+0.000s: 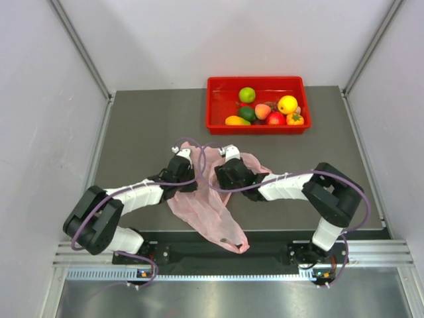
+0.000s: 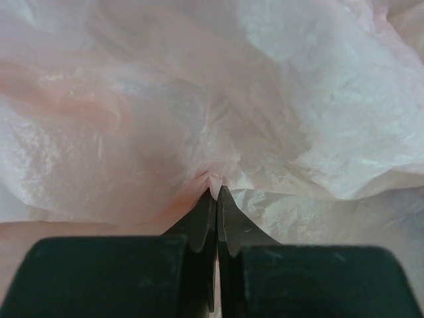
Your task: Untie the knot of the plastic bag and take out the fruit
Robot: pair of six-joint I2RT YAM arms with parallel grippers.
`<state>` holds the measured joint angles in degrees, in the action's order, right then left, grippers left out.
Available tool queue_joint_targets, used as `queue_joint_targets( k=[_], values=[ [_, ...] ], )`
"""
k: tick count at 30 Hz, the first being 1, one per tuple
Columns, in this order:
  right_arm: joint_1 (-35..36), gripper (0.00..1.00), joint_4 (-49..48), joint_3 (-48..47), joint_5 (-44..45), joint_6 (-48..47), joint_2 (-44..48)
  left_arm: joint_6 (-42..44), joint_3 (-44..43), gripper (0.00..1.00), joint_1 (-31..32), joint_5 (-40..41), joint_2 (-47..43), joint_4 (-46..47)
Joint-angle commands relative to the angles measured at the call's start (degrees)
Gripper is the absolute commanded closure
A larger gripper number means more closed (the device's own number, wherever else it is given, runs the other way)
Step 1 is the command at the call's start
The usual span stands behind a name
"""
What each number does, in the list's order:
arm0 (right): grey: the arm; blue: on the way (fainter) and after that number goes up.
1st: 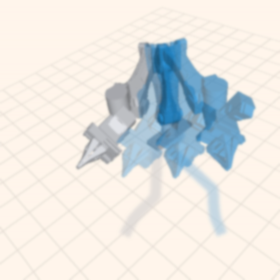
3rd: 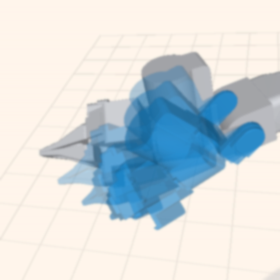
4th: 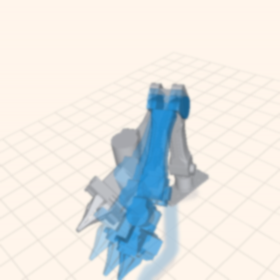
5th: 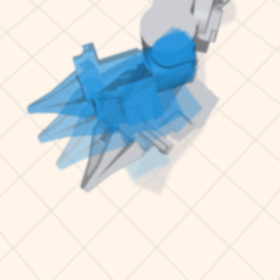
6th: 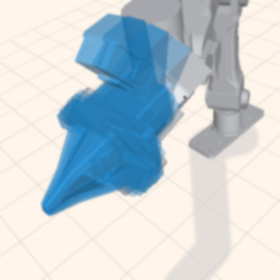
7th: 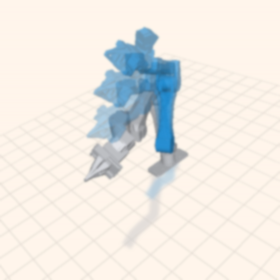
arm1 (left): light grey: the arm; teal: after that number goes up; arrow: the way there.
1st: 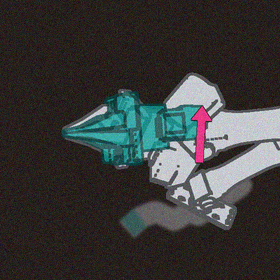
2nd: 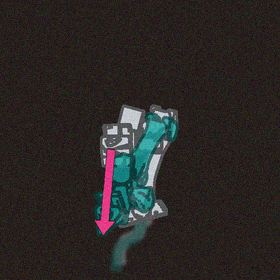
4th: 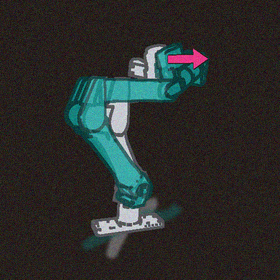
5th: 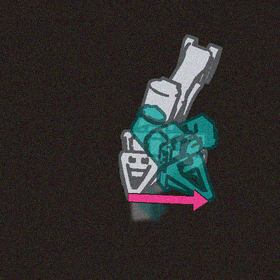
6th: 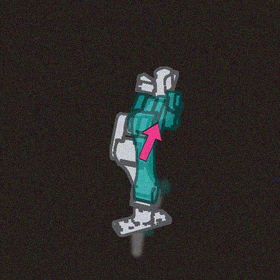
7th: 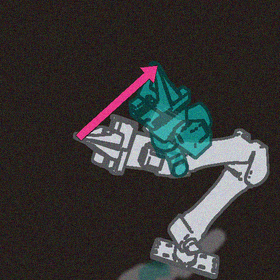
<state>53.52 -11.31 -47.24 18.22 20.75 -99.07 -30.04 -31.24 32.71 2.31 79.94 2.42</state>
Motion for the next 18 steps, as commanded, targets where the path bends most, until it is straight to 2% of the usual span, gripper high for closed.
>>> queue_joint_targets(
  k=[1,4,6,10,14,18],
  values=[
    [0.89,1.00,-0.47,1.97,-0.11,-1.50,8.16,0.60,0.66,1.00,-0.19,-1.08,-2.24,2.51],
    [0.80,1.00,2.69,5.49,-5.28,-3.96,16.84,0.60,0.66,1.00,-0.36,-1.43,-2.86,2.24],
    [0.63,1.00,6.19,6.99,-13.18,-6.23,21.35,0.60,0.48,1.00,-0.37,-1.51,-3.21,1.89],
    [0.01,1.00,25.13,4.71,-26.72,-10.37,29.52,0.34,-0.66,1.00,-0.54,-2.04,-4.35,1.19],
    [0.10,1.00,37.22,1.55,-38.93,-15.38,33.58,0.25,-2.15,1.00,-0.45,-2.04,-5.15,0.31],
    [-0.08,1.00,41.54,-2.23,-43.17,-20.30,40.59,0.60,-4.26,1.00,-0.45,-3.80,-6.20,-1.18]
  ],
)
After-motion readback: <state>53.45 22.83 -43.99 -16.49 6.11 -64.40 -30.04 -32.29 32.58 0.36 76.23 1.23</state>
